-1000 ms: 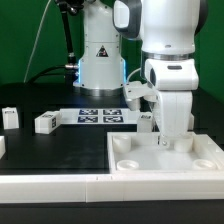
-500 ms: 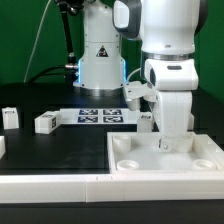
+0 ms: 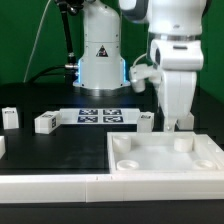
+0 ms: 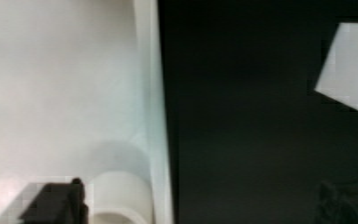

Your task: Assemble one leg

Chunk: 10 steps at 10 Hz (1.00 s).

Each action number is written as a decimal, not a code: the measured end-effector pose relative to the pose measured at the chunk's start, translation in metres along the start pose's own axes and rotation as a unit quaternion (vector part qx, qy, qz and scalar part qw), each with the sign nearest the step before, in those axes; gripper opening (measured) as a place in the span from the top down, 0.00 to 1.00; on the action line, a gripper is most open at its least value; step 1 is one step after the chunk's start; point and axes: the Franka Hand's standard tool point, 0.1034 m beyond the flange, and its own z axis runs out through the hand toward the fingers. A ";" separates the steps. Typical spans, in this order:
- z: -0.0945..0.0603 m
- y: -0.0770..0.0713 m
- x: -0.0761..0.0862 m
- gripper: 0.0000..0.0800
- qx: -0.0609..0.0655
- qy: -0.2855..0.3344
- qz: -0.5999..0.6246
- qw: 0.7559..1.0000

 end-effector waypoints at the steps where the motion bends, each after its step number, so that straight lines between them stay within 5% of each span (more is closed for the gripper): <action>1: -0.011 -0.001 0.000 0.19 -0.009 -0.001 0.008 1.000; 6: -0.004 -0.003 0.001 0.19 -0.002 0.001 0.138 0.990; 10: 0.005 -0.023 0.020 0.19 0.008 0.013 0.395 0.918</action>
Offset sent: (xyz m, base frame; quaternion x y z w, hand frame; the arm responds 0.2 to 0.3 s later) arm 0.0000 0.0000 0.0000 0.0000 0.0000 0.1593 0.9872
